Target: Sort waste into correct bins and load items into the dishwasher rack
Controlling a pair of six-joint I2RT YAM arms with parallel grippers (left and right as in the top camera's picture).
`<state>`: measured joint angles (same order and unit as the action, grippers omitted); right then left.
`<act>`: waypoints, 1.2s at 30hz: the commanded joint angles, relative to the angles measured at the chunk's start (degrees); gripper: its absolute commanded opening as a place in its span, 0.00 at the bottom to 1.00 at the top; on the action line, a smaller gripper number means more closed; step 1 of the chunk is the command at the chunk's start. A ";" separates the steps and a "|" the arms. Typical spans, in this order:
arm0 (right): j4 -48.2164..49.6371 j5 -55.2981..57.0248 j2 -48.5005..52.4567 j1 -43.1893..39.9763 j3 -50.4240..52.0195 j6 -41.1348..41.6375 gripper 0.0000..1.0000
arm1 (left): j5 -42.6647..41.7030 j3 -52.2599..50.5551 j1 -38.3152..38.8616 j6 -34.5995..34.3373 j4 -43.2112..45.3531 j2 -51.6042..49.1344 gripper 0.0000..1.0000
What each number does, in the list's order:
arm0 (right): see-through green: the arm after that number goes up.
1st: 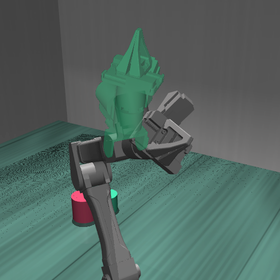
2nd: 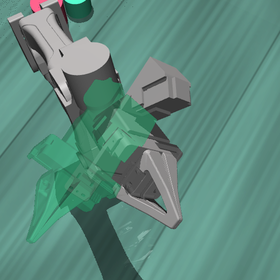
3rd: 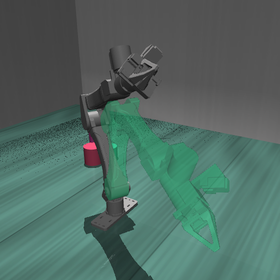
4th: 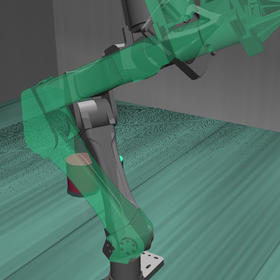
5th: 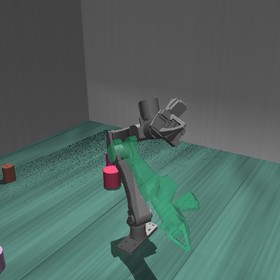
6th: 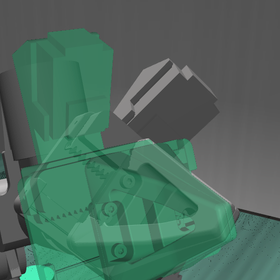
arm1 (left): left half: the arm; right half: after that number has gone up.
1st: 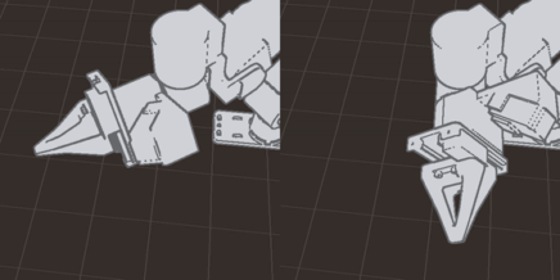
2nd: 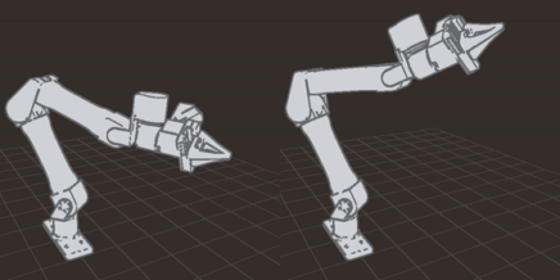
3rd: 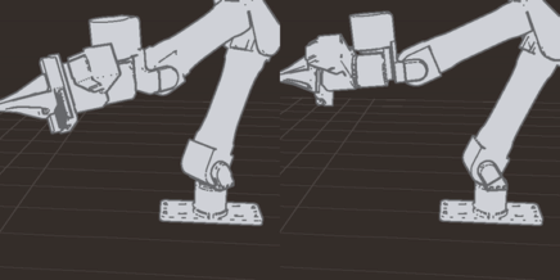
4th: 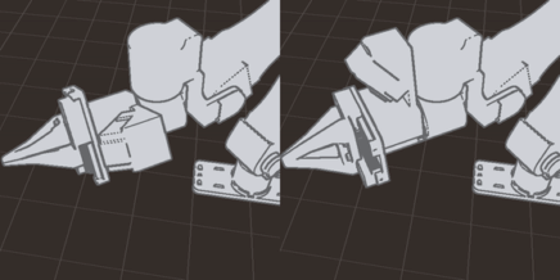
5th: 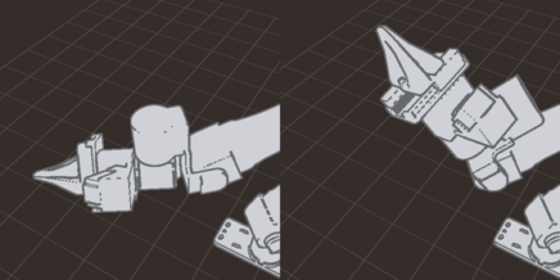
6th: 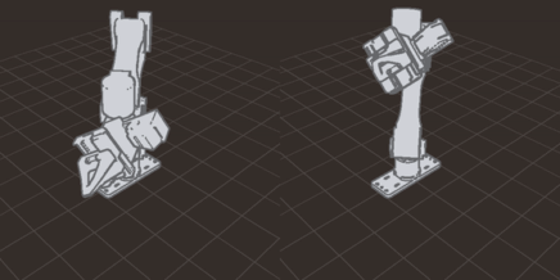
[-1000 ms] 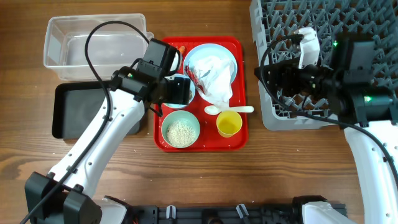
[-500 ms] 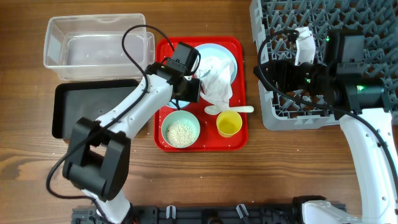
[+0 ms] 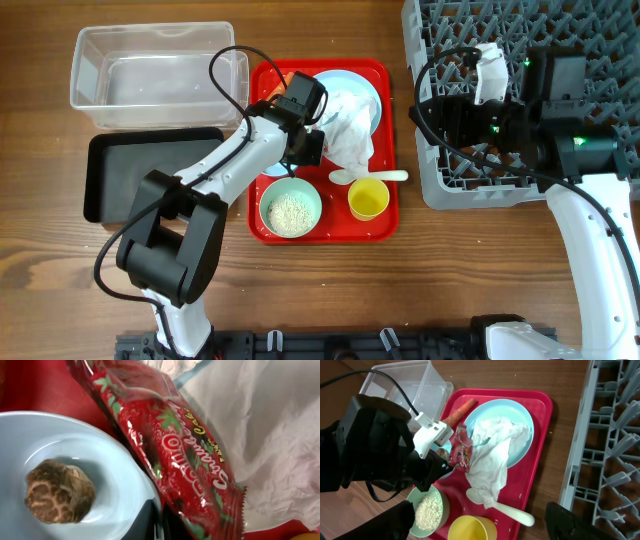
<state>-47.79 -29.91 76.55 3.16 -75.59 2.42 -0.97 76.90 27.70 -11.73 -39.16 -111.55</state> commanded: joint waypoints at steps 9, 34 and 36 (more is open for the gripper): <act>0.15 0.90 0.50 -0.13 -0.83 0.76 0.85 | 3.15 -0.02 -0.07 -0.72 1.90 -1.77 0.08; -1.03 1.66 0.50 -0.13 -0.85 0.76 0.83 | 4.48 6.10 -0.31 -1.16 -6.34 7.87 0.04; -1.29 1.64 0.50 -0.13 -0.83 0.81 0.84 | 4.46 6.69 -0.76 -4.09 -9.09 11.80 0.04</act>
<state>-48.88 -28.84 76.55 3.16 -75.59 2.61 3.53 80.77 27.70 -12.67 -46.30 -107.02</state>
